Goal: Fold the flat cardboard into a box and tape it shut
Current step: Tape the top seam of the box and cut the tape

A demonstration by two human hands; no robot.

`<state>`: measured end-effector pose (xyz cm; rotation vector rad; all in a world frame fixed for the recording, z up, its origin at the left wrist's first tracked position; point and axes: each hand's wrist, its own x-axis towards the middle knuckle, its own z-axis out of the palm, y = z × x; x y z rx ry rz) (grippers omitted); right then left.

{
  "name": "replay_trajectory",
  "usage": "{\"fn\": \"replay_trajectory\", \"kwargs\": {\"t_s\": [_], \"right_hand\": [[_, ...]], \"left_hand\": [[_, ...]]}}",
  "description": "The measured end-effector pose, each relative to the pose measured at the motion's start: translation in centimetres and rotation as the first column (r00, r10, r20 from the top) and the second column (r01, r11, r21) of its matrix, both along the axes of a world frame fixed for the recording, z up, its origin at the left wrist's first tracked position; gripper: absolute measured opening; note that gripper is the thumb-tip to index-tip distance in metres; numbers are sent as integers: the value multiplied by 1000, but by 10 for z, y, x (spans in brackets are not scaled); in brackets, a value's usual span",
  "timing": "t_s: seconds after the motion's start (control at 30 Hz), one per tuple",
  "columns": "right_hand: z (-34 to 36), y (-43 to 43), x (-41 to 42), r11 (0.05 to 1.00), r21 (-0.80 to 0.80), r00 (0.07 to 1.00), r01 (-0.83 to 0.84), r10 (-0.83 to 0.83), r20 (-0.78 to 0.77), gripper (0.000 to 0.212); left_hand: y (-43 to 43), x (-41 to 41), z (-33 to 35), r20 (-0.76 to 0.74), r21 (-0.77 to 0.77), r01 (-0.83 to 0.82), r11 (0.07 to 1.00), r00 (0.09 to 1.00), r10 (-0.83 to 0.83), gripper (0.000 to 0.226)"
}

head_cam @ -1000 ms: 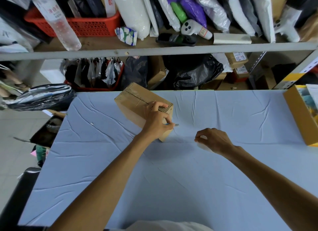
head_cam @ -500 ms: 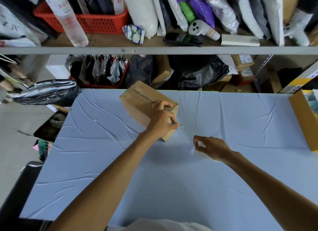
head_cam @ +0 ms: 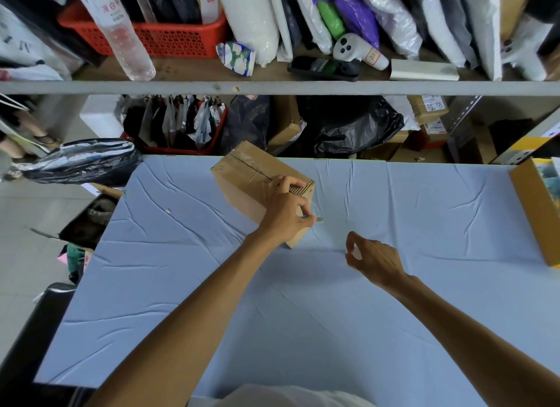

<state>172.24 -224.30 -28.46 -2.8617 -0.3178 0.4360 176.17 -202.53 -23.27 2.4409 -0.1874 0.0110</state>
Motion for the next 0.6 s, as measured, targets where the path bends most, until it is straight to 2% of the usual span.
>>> {"fn": "replay_trajectory", "kwargs": {"t_s": [0.07,0.17,0.37,0.47,0.6], "right_hand": [[-1,0,2,1000,26,1000,4,-4,11,26],[-2,-1,6,996,85,999,-30,33,-39,68],[-5,10,15,951,287,993,116,-105,-52,71],[-9,18,19,908,346,963,236,-173,-205,82],[-22,23,14,915,286,907,283,-159,-389,106]], "left_hand": [[1,0,1,-6,2,2,1000,1000,-2,12],[2,0,4,-26,-16,11,1000,1000,-11,12],[5,-3,15,2,-86,-4,996,1000,4,15],[12,-11,20,-3,-153,-23,988,1000,23,15],[33,-33,12,-101,-300,24,954,993,-57,13]]}}
